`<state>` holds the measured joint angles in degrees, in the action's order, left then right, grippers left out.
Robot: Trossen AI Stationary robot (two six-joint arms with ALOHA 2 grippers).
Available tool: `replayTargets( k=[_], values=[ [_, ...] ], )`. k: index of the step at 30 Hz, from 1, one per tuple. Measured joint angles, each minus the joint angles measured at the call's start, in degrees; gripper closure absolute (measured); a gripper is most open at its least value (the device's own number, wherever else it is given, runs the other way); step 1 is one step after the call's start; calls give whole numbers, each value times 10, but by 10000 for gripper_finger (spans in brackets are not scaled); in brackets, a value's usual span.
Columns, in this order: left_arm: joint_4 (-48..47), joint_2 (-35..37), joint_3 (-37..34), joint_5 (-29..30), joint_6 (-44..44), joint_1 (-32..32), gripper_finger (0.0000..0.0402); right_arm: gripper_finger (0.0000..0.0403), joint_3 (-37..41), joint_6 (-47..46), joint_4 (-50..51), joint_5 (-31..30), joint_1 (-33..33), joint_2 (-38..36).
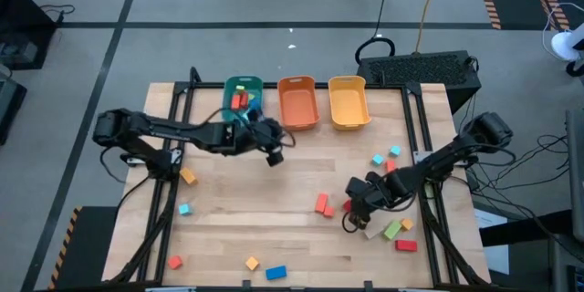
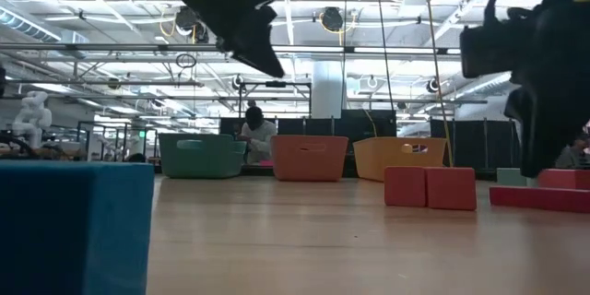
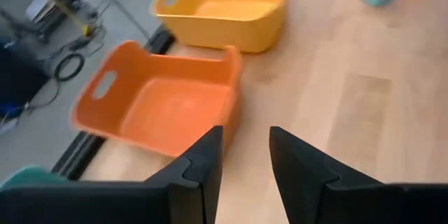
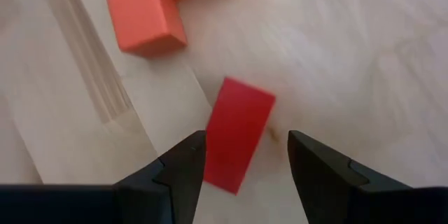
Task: Sort blocks by size
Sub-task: Put the red thin rectangular block into the blue bin
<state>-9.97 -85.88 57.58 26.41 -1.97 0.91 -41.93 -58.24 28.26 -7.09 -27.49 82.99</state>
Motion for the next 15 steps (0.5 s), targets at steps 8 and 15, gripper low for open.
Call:
replayTargets(
  k=[8,15],
  values=[
    [55,-62,0,-12,24,-46,281,215,0,-63,2,-5,-39,1],
    [81,-94,0,-22,23,-54,281,216,0,-110,-3,-23,-56,9]
  ],
)
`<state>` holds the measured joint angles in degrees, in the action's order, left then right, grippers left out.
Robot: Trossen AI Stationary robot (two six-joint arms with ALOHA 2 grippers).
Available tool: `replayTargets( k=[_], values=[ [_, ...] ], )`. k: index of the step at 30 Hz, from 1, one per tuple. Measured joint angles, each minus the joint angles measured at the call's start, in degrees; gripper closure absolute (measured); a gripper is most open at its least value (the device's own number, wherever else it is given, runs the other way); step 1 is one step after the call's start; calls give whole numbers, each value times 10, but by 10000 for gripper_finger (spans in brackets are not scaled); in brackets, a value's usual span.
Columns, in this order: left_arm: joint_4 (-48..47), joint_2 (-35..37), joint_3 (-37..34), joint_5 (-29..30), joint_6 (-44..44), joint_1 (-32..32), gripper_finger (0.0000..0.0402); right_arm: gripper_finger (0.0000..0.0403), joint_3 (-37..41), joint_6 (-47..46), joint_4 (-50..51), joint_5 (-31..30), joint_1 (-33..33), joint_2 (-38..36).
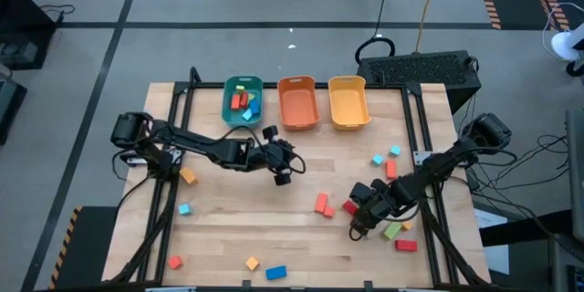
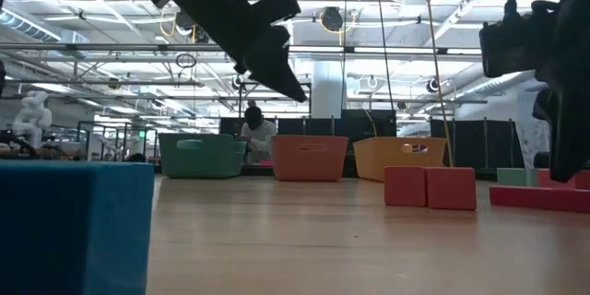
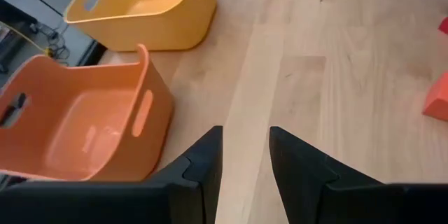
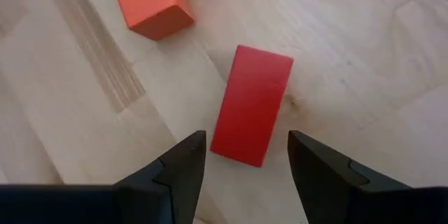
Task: Sort blocks by size
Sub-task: Put the red thin rectangular block into the blue bin
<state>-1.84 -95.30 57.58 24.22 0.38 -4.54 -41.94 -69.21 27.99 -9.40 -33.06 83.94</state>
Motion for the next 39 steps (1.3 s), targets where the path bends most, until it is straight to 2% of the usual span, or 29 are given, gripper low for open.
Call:
replayTargets(
  k=[12,20,28,30,35,39],
  values=[
    [32,-25,0,-5,0,0,281,216,0,-32,-29,4,-1,48],
    [53,-24,0,-4,-1,0,281,220,-2,0,-23,2,6,61],
    [95,-30,0,-31,-16,-4,281,289,-2,32,-17,2,8,66],
    [123,-41,0,-31,-16,-5,281,295,-2,43,-16,0,8,66],
    [169,-70,0,-31,-15,-13,281,295,-1,58,-15,-25,7,61],
    [183,-86,0,-31,5,-21,281,295,-13,90,-1,-79,8,60]
  ],
)
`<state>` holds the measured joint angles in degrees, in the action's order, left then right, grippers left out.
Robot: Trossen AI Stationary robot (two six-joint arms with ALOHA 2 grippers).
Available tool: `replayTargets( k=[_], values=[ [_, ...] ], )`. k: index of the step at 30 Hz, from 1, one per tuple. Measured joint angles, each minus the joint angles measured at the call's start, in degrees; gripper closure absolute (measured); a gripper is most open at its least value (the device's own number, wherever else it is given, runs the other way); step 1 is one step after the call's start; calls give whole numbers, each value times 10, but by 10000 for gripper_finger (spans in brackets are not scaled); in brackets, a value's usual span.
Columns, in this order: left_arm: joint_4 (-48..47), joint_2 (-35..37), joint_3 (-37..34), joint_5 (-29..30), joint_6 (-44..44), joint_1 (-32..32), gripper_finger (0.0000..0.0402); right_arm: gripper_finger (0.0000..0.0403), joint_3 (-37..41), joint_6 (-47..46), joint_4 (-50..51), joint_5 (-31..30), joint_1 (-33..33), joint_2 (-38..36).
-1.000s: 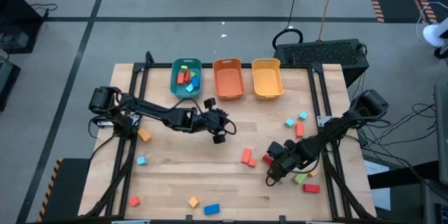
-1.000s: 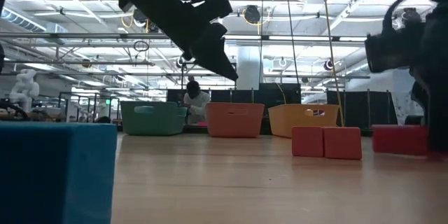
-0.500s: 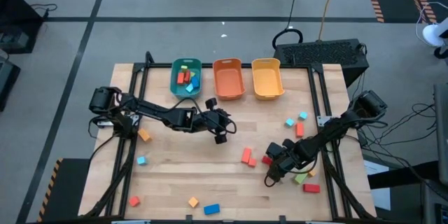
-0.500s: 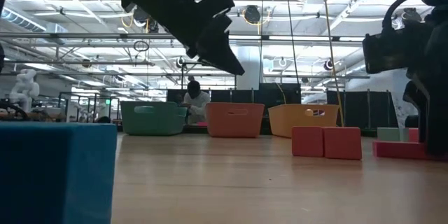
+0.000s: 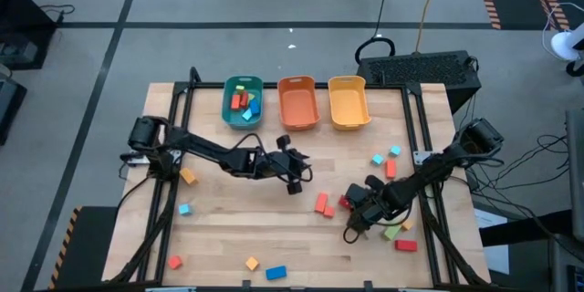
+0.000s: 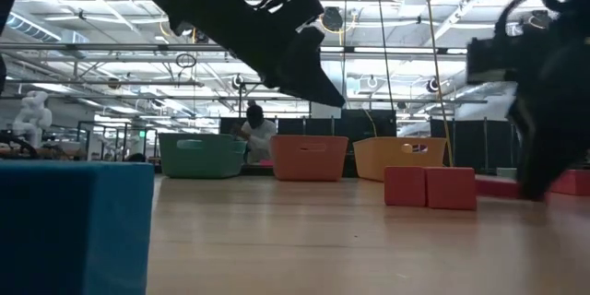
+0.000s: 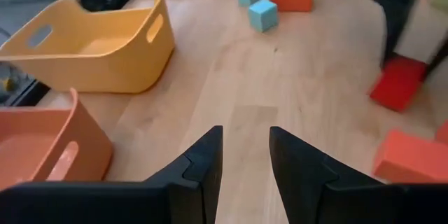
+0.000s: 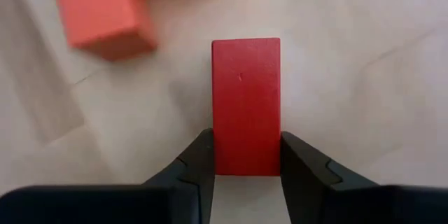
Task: Sort blocks by size
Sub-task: Put the red thin rectangular block into the blue bin
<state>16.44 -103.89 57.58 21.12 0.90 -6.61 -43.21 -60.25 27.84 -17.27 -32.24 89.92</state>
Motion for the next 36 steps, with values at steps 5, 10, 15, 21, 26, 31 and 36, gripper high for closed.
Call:
replayTargets(
  k=[5,10,15,21,26,31,36],
  values=[
    [25,-7,0,1,103,-27,281,295,-30,61,-7,-39,4,-2],
    [41,-7,0,0,280,-65,281,295,-55,108,-11,-53,16,-3],
    [42,-7,0,-1,368,-92,281,289,-77,155,-21,-55,26,-3],
    [42,-7,0,-6,423,-102,281,288,-92,210,-42,-53,42,-3],
    [40,-7,0,-14,538,-119,281,288,-105,235,-47,-33,55,-3],
    [41,-7,0,-13,599,-130,279,288,-105,268,-84,13,60,-3],
    [40,-7,0,-13,601,-129,240,288,-105,294,-119,39,67,-4]
  ],
)
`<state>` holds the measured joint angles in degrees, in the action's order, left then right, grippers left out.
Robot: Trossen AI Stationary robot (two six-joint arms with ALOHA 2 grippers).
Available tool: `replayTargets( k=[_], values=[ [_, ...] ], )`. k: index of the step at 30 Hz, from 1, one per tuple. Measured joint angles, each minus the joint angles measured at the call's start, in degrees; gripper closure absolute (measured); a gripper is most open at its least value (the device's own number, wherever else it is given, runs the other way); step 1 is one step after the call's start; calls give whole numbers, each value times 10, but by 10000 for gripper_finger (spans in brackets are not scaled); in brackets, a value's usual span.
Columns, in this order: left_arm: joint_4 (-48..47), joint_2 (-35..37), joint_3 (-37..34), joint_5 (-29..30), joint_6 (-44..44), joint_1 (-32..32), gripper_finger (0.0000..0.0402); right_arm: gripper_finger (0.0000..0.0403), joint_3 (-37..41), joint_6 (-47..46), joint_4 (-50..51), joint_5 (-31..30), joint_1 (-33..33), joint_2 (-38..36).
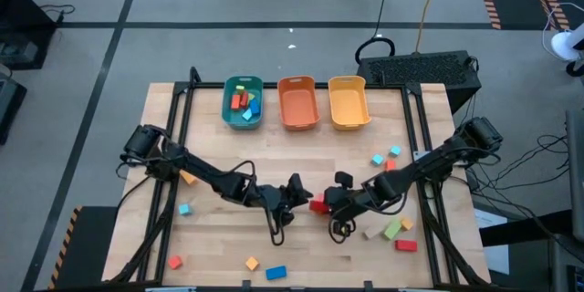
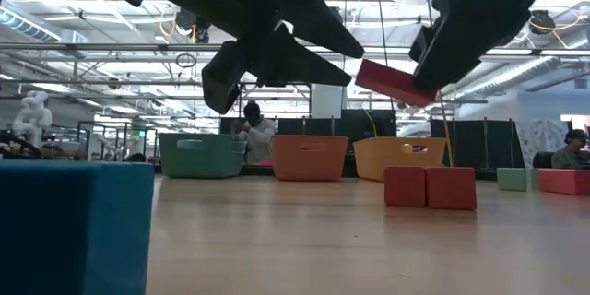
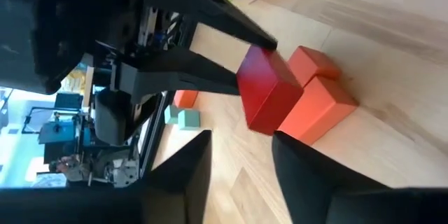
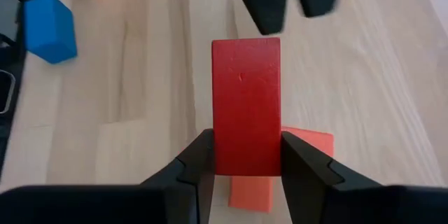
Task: Sort blocks by size
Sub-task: Put the red thin rectangular block into the blue bin
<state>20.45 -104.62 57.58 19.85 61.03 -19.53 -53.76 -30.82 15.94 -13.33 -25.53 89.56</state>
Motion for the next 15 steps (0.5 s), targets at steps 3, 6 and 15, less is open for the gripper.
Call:
replayTargets(
  k=[3,6,15],
  values=[
    [0,0,0,0,9,0,200,287,0,3,-10,13,4,0],
    [0,0,0,-2,11,-1,161,287,0,7,-11,19,7,0],
    [-1,0,0,-14,85,-17,144,287,0,27,-35,32,18,0]
  ],
)
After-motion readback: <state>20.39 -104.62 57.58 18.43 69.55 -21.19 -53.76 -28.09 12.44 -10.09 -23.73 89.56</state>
